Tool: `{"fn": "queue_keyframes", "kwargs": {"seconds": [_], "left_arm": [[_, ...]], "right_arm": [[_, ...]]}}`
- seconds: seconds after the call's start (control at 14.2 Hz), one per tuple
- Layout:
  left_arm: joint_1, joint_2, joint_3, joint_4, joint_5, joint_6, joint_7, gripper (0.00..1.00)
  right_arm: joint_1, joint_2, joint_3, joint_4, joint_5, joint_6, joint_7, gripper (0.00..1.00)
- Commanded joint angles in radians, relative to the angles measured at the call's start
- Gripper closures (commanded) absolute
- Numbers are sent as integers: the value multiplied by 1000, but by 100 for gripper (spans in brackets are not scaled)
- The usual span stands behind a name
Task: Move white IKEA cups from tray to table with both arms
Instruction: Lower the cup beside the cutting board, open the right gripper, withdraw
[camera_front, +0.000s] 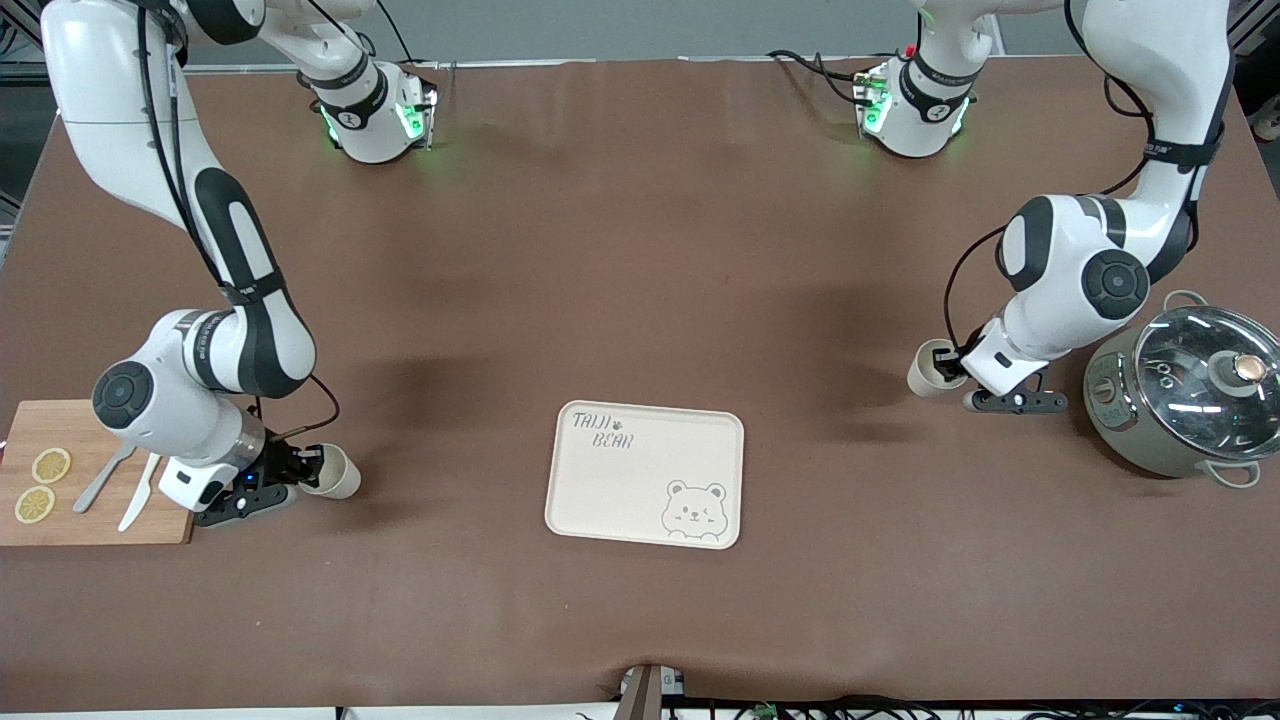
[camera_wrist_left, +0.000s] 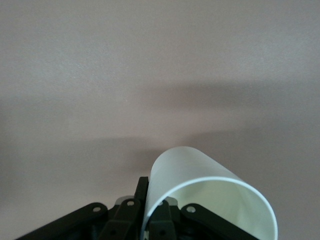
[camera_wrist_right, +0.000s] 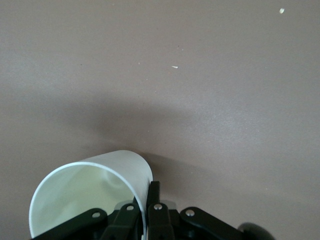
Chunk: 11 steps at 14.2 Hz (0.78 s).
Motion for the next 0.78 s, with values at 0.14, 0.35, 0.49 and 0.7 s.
{"fn": "queue_keyframes", "kwargs": {"seconds": [0.14, 0.35, 0.49, 0.7], "left_arm": [[1, 44, -7, -8, 7, 63, -12, 100], [-4, 67, -7, -8, 7, 98, -17, 100], [-4, 79, -9, -8, 7, 117, -20, 100], [-4, 93, -10, -6, 5, 121, -20, 100]], "right_arm": [[-13, -4, 14, -15, 36, 16, -19, 100], [-16, -2, 19, -11, 37, 16, -16, 4], [-8, 4, 19, 9, 36, 2, -13, 0], [-8, -4, 17, 70, 33, -59, -13, 0]]}}
